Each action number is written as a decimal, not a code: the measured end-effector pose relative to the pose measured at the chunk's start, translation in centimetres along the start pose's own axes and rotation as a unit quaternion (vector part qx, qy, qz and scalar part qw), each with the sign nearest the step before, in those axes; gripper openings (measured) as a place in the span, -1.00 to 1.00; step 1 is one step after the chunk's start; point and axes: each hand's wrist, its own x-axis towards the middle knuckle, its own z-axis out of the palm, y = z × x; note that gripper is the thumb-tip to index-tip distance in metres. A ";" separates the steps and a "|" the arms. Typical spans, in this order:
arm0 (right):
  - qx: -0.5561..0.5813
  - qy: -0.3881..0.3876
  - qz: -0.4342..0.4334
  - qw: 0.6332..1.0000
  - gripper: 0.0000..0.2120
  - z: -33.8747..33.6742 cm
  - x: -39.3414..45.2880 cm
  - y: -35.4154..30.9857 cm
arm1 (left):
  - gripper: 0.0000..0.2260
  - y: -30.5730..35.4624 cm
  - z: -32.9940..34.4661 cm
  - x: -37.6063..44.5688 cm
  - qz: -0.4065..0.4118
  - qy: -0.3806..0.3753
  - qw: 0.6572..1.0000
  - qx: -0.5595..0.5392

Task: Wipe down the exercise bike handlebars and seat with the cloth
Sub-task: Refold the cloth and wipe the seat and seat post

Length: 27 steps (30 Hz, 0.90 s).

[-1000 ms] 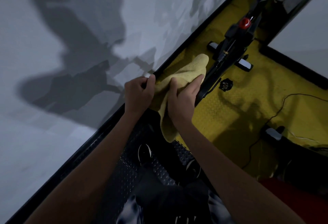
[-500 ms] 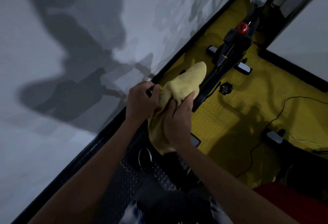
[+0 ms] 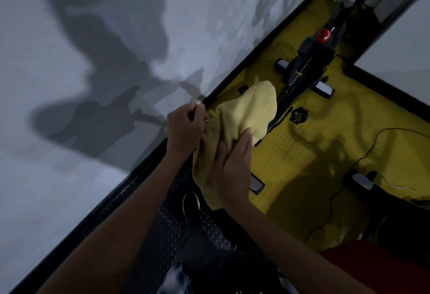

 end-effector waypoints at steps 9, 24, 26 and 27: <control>0.076 0.025 0.070 0.994 -0.27 0.0 6.2 -1.2 | -0.63 -0.2 0.3 0.3 0.042 -0.016 0.997 0.064; -0.028 -0.004 -0.011 1.000 -0.33 0.1 -0.4 -0.7 | -0.57 0.1 -0.1 0.1 0.015 -0.004 1.000 0.005; -0.027 -0.014 -0.024 0.999 -0.34 -0.1 -1.1 -0.4 | -0.58 0.1 -0.1 -0.1 0.011 0.000 1.000 0.005; -0.028 -0.013 -0.026 0.999 -0.34 -0.1 -1.0 -0.5 | -0.59 0.1 -0.1 -0.2 0.011 -0.001 1.000 0.004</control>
